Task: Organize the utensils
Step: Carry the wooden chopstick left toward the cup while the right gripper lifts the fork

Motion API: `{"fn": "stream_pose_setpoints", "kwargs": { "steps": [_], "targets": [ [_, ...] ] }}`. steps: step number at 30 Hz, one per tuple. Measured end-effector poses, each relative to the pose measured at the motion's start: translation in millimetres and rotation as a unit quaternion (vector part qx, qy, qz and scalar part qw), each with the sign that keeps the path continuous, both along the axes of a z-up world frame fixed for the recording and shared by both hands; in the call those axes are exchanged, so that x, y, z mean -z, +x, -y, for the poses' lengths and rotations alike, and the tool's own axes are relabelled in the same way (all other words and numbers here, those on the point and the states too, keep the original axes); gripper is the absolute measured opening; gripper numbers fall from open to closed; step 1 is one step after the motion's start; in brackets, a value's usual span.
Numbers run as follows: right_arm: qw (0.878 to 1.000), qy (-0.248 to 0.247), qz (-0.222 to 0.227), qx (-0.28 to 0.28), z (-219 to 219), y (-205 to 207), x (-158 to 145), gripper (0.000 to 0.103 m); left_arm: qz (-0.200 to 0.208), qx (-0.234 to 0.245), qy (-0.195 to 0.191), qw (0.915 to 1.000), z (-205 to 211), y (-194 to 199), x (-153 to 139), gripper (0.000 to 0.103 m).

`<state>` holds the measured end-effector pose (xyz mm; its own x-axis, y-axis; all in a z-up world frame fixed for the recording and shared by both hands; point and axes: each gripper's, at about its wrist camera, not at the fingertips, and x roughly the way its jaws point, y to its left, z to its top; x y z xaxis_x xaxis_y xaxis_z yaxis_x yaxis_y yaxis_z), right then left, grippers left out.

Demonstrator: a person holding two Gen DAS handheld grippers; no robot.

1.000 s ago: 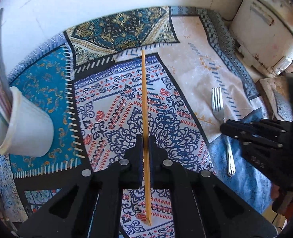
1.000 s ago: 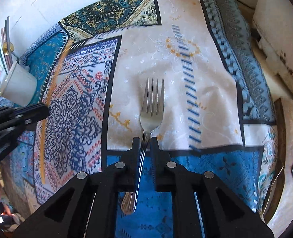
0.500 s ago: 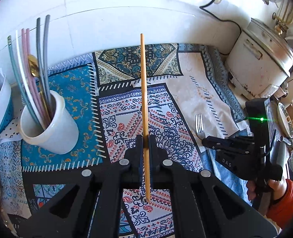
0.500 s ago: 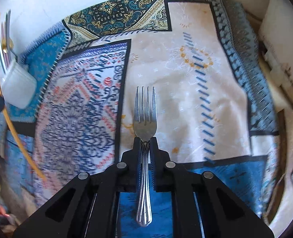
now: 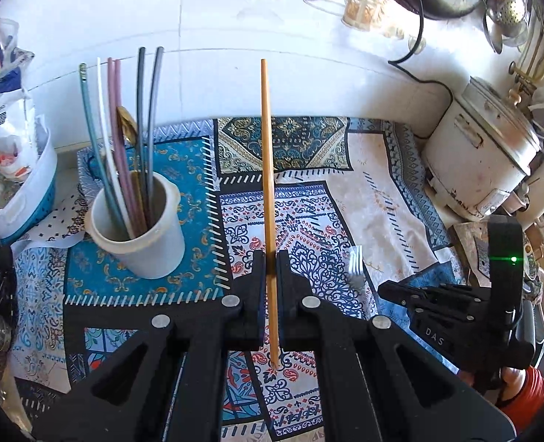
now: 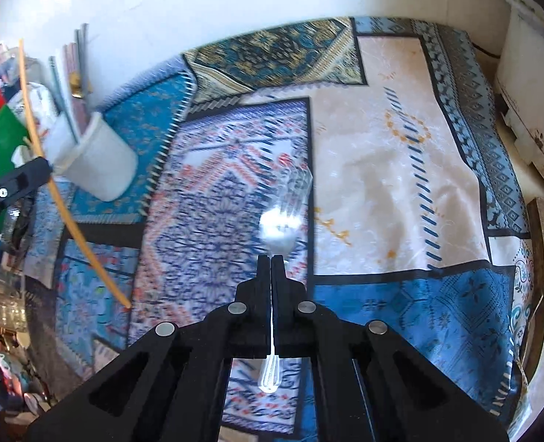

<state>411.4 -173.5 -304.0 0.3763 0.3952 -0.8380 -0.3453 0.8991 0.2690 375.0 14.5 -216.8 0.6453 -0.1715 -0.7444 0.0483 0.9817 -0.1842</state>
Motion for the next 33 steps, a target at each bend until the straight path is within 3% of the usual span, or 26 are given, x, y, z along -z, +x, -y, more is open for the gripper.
{"fn": "stream_pose_setpoints", "kwargs": {
  "steps": [4,7,8,10,11,12,19,24,33],
  "targets": [
    [1.0,-0.014,0.013,-0.024,-16,-1,-1,0.001,0.009,-0.009,-0.003,0.9999,-10,-9,-6,0.003],
    [0.999,-0.028,-0.006,-0.034,-20,4,9,0.002,0.02,-0.018,-0.002,0.9996,-18,-15,-12,0.003],
    [0.999,-0.036,-0.013,-0.037,-22,6,13,0.007,0.023,-0.02,-0.003,0.9995,-21,-18,-13,0.003],
    [0.998,-0.054,-0.018,-0.038,-27,12,21,0.025,0.027,-0.026,-0.007,0.9993,-27,-21,-17,0.003],
    [0.998,-0.056,-0.018,-0.038,-28,15,23,0.041,0.029,-0.029,-0.009,0.9991,-30,-23,-18,0.003],
    [0.998,-0.057,-0.012,-0.036,-31,19,25,0.046,0.031,-0.033,-0.01,0.9989,-34,-24,-19,0.003],
    [0.995,-0.093,-0.001,-0.037,-56,45,42,0.046,0.034,-0.052,-0.012,0.998,-47,-28,-16,0.003],
    [0.995,-0.093,-0.003,-0.033,-61,54,48,0.023,0.035,-0.063,-0.015,0.9973,-56,-31,-15,0.003],
    [0.997,-0.065,0.031,-0.033,-54,37,20,0.022,0.048,-0.076,-0.016,0.9958,-61,-37,-22,0.003]
  ]
}}
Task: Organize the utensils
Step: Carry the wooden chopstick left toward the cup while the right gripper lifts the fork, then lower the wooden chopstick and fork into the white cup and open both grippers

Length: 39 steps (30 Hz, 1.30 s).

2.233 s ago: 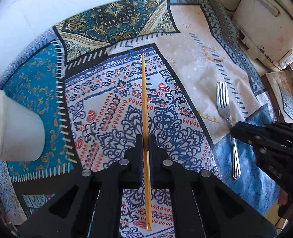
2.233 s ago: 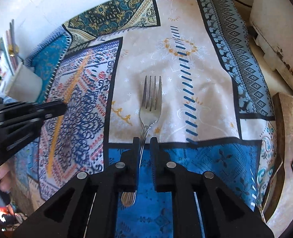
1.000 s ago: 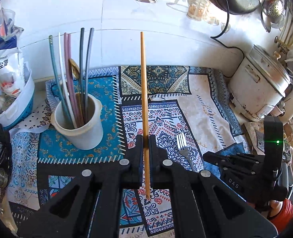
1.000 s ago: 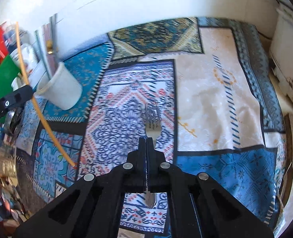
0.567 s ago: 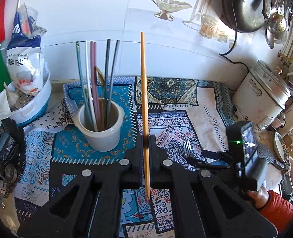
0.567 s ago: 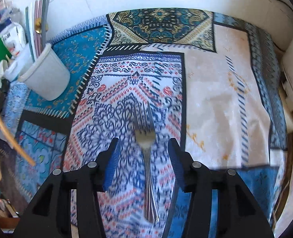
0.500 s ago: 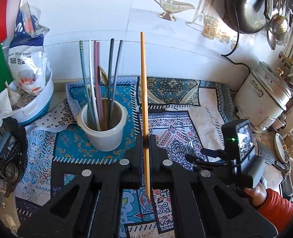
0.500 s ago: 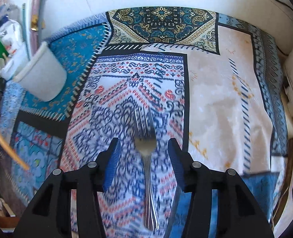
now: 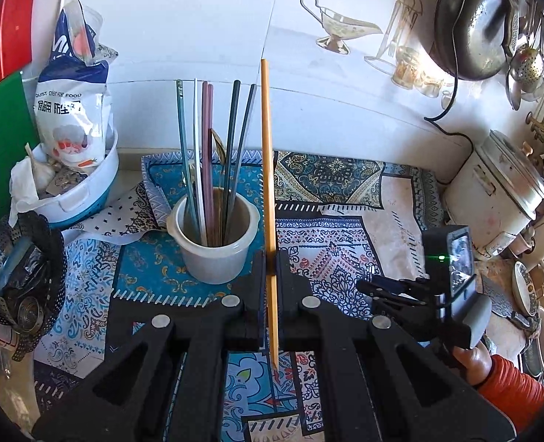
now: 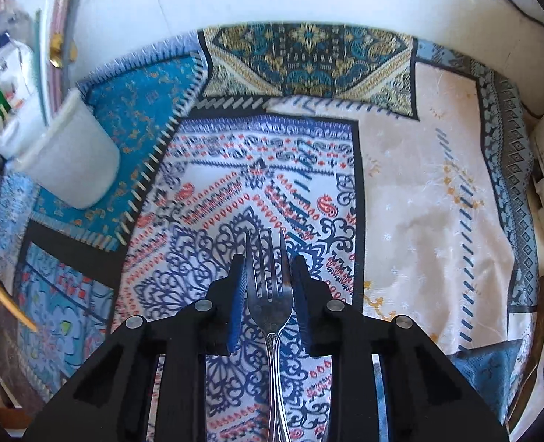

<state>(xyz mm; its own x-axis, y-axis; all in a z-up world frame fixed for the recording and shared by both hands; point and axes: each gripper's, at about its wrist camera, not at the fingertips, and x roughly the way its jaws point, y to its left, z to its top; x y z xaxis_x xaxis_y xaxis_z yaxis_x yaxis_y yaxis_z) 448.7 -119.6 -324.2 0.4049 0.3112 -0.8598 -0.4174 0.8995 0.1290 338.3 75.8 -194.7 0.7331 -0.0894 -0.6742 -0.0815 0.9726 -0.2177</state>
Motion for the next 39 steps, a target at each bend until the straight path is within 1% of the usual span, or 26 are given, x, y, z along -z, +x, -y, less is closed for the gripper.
{"fn": "stream_pose_setpoints", "kwargs": {
  "steps": [5,12,16,23,29,34,39],
  "targets": [
    [0.999,0.032,0.032,-0.004,8,-17,-28,0.022,0.011,-0.006,0.005,0.9999,-2,-4,-9,0.003],
    [0.996,0.06,0.071,-0.009,2,-30,-60,0.022,0.033,-0.018,0.008,0.9993,-10,-6,-25,0.003],
    [0.993,0.075,0.089,-0.013,-3,-36,-72,0.022,0.049,-0.022,0.016,0.9985,-15,-9,-35,0.003],
    [0.989,0.086,0.116,-0.028,-19,-39,-94,0.021,0.068,-0.035,0.029,0.9967,-29,-11,-50,0.003],
    [0.986,0.1,0.128,-0.037,-36,-32,-113,0.021,0.081,-0.046,0.04,0.9949,-45,-1,-57,0.003],
    [0.981,0.11,0.15,-0.048,-53,-26,-138,0.021,0.096,-0.059,0.046,0.9926,-64,14,-65,0.003],
    [0.975,0.127,0.172,-0.056,-69,-21,-164,0.021,0.101,-0.067,0.037,0.992,-81,36,-66,0.003]
  ]
}}
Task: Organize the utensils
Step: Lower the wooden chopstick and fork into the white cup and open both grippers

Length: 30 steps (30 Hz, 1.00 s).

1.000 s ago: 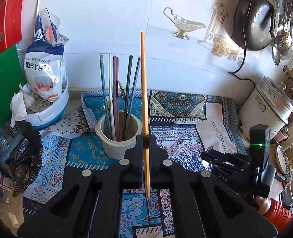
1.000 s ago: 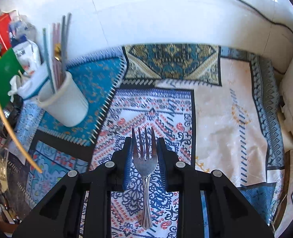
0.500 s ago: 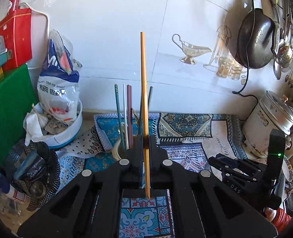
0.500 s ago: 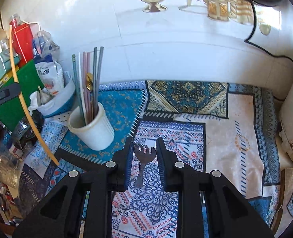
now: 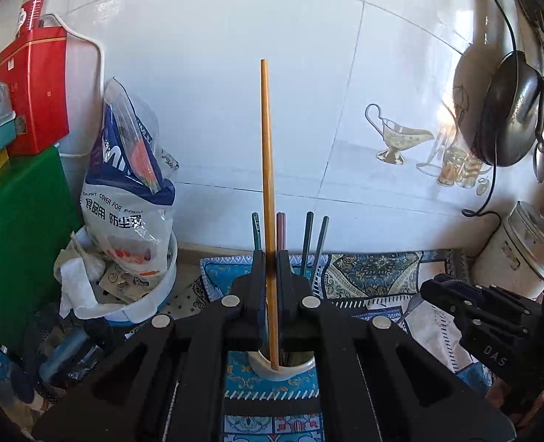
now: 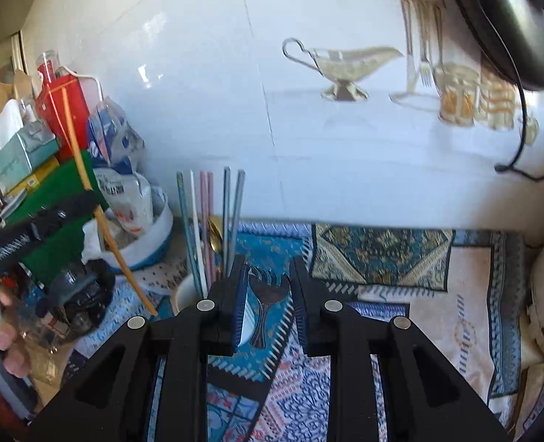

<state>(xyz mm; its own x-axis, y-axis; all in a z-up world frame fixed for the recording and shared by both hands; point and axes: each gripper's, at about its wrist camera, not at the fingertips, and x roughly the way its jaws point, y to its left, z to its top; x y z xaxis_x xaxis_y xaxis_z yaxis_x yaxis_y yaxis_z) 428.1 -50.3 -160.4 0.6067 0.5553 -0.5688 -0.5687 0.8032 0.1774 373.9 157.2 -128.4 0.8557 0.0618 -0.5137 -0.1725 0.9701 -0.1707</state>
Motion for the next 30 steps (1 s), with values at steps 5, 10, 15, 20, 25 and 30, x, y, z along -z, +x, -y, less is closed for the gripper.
{"fn": "stream_pose_setpoints", "kwargs": {
  "steps": [5,10,15,20,25,30],
  "targets": [
    [1.0,0.017,0.013,-0.008,-15,3,-18,0.021,0.003,0.005,-0.006,1.0,-8,26,7,0.003],
    [1.0,0.01,0.008,-0.019,-40,5,-12,0.021,-0.02,0.013,-0.01,0.9997,-10,47,35,0.003],
    [0.999,-0.02,-0.021,-0.028,-62,8,20,0.021,-0.055,0.022,-0.023,0.998,-15,58,68,0.003],
    [0.997,-0.05,-0.052,-0.03,-77,15,49,0.021,-0.083,0.037,-0.024,0.9956,-16,61,87,0.003],
    [0.995,-0.063,-0.08,-0.016,-81,22,63,0.022,-0.102,0.056,-0.019,0.993,-13,60,92,0.003],
    [0.994,-0.057,-0.088,-0.008,-75,21,51,0.027,-0.101,0.068,-0.012,0.9925,-8,51,84,0.003]
  ]
}}
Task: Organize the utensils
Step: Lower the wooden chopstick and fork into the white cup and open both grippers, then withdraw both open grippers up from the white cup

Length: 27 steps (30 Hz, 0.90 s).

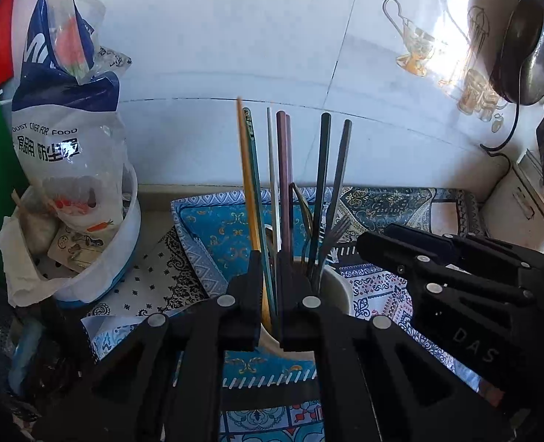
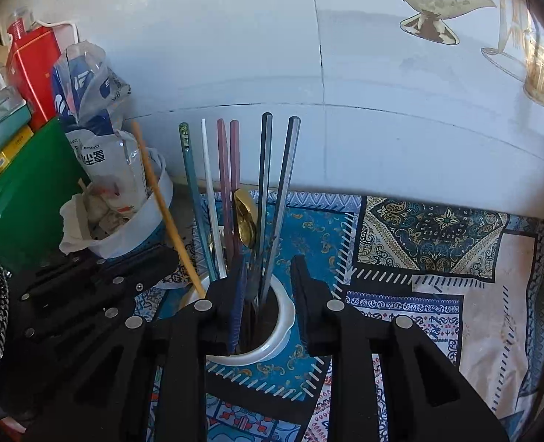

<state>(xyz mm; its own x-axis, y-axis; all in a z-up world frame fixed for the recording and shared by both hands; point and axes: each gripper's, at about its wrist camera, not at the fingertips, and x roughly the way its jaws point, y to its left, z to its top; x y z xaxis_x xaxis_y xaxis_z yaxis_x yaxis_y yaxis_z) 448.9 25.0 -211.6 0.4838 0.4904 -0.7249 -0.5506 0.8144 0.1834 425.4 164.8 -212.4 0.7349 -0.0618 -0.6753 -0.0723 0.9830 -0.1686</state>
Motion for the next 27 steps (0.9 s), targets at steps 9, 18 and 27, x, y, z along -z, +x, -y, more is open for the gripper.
{"fn": "stream_pose_setpoints", "kwargs": {
  "steps": [9,18,27],
  "targets": [
    [0.997,0.027,0.069,0.001,37,-43,-60,0.031,0.032,-0.013,0.013,0.9993,12,-49,-46,0.019],
    [0.979,0.111,0.169,0.004,126,-126,-152,0.034,0.149,-0.049,0.02,0.9873,46,-155,-141,0.032],
    [0.953,0.16,0.256,0.016,200,-221,-206,0.046,0.258,-0.068,0.076,0.9607,119,-280,-203,0.065]
  ]
}}
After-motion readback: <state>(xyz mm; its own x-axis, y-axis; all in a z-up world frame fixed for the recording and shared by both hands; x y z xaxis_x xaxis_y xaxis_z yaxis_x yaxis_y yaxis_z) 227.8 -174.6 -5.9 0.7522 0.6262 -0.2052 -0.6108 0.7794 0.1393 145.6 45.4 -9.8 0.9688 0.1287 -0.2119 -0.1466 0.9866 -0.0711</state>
